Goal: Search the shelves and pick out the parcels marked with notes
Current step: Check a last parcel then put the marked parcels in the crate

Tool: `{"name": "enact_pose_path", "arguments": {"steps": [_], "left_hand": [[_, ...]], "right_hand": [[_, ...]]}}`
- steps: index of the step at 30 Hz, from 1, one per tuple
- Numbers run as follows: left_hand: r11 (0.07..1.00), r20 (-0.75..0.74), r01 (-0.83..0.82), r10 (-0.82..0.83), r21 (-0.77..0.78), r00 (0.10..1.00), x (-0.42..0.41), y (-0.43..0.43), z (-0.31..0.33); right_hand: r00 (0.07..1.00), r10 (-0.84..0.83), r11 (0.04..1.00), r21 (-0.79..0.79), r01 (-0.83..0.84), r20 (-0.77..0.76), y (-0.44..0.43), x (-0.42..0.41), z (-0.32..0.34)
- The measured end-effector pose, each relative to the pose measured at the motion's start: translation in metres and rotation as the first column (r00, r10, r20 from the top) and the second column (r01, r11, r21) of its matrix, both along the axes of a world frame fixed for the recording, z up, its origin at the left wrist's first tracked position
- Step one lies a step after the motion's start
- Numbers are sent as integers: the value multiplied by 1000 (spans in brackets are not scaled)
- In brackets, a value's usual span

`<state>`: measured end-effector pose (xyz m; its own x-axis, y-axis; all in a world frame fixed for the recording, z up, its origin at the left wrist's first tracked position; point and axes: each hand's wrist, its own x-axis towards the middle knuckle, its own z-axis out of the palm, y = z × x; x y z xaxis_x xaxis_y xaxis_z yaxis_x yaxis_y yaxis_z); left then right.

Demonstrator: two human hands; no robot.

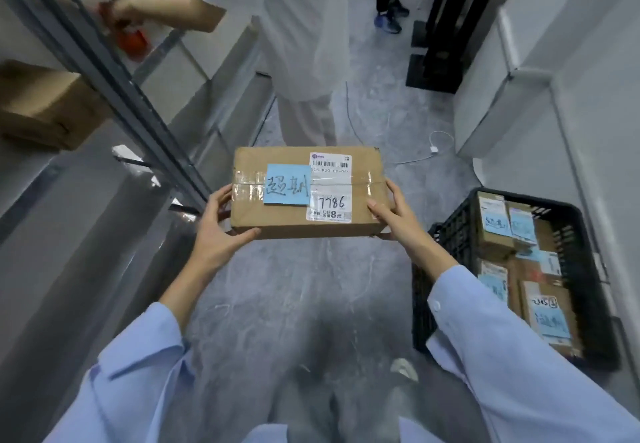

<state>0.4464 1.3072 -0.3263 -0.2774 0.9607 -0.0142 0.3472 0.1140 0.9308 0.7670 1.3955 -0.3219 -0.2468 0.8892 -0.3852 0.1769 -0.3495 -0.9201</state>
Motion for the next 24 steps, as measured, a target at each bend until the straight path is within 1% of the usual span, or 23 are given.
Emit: {"name": "enact_pose_path", "arguments": {"steps": [7, 10, 17, 19, 21, 24], "left_hand": [[978, 1, 206, -206, -34, 979, 148, 48, -19], [955, 15, 292, -291, -61, 956, 209, 60, -29], [878, 26, 440, -444, -186, 896, 337, 86, -64], [875, -1, 434, -445, -216, 895, 365, 92, -75], [877, -63, 423, -447, -227, 892, 383, 96, -87], [883, -233, 413, -460, -223, 857, 399, 103, -102]], "right_hand": [[972, -232, 972, -40, 231, -30, -12, 157, -32], [956, -294, 955, -38, 294, 12, -17, 224, -48], [911, -399, 909, -82, 408, 102, -29, 374, -93], [900, -418, 900, -79, 429, 127, -33, 413, -109], [886, -438, 887, -89, 453, 149, -38, 449, -126], [864, -464, 866, -108, 489, 194, -45, 491, -150]]}}
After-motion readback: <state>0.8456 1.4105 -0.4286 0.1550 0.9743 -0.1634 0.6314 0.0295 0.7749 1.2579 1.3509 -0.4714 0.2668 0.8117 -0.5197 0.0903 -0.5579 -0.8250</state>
